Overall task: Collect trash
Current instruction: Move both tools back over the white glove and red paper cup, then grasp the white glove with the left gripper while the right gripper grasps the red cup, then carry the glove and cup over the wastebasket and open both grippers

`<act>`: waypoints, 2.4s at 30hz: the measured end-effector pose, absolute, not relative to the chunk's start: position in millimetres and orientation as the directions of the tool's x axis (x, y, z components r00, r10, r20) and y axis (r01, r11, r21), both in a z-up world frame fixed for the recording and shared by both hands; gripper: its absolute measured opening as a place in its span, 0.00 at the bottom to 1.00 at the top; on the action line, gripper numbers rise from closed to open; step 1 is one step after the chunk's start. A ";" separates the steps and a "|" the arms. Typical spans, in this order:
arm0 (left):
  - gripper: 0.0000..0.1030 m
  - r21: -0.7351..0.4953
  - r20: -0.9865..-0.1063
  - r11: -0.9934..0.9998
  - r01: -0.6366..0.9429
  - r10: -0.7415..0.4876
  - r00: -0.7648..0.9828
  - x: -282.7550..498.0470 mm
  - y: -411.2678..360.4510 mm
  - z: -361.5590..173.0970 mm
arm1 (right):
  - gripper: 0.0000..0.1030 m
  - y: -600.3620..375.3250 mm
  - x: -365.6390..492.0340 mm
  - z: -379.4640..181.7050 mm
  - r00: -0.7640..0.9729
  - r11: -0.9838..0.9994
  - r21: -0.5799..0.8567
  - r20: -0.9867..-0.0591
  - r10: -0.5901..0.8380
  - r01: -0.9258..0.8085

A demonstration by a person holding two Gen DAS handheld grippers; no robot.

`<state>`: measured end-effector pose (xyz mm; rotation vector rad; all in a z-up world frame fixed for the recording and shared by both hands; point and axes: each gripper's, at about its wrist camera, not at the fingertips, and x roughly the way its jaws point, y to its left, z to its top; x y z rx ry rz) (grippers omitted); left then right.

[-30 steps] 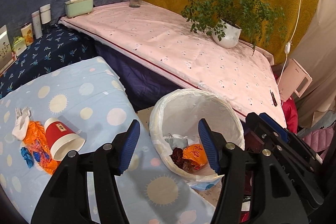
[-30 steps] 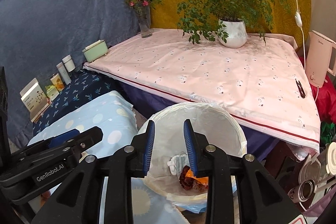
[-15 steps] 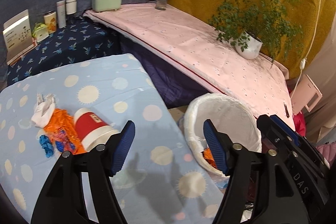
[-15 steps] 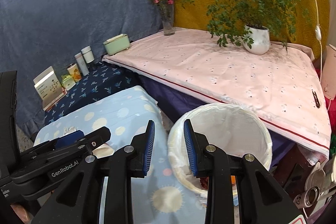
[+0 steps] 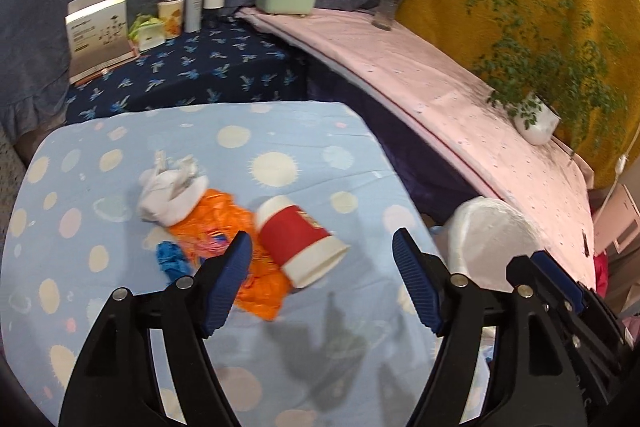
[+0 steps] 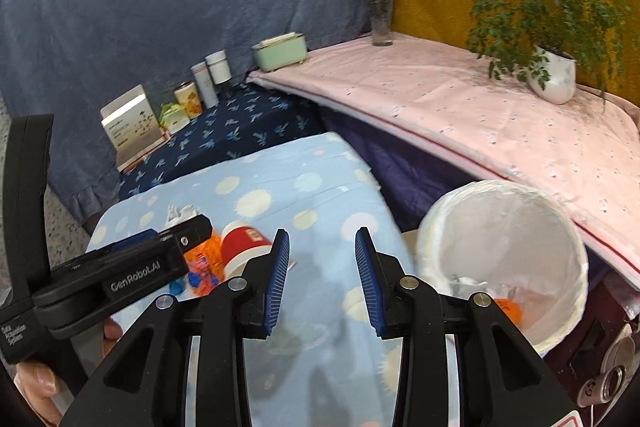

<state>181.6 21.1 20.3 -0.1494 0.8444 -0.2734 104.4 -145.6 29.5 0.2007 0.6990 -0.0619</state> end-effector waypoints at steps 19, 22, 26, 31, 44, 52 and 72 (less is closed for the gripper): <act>0.67 -0.237 -0.779 0.971 -0.036 -0.168 0.604 214.6 139.0 -37.1 | 0.33 -57.5 149.8 -34.1 0.663 0.984 0.177 -0.737 0.132 0.000; 0.67 -0.246 -0.787 0.968 -0.050 -0.170 0.593 222.8 150.3 -45.9 | 0.33 -50.5 159.0 -45.2 0.647 0.984 0.177 -0.749 0.139 -0.007; 0.67 -0.255 -0.795 0.966 -0.039 -0.186 0.577 235.0 154.3 -54.7 | 0.33 -46.1 171.0 -56.8 0.634 0.983 0.185 -0.759 0.148 -0.008; 0.66 -0.256 -0.807 0.967 -0.018 -0.203 0.554 253.2 148.5 -68.3 | 0.33 -45.0 184.1 -67.7 0.620 0.982 0.189 -0.770 0.150 -0.004; 0.07 -0.272 -0.826 0.961 0.042 -0.256 0.503 278.6 130.8 -86.5 | 0.09 -40.4 205.9 -80.4 0.601 0.980 0.197 -0.780 0.173 -0.026; 0.06 -0.262 -0.785 0.962 0.081 -0.261 0.562 265.1 123.2 -55.9 | 0.07 -42.6 193.3 -52.1 0.653 0.981 0.188 -0.737 0.172 -0.046; 0.05 -0.281 -0.640 0.918 0.281 -0.397 0.658 197.2 32.8 60.5 | 0.07 -121.6 119.8 52.1 0.815 0.981 0.191 -0.573 0.082 0.036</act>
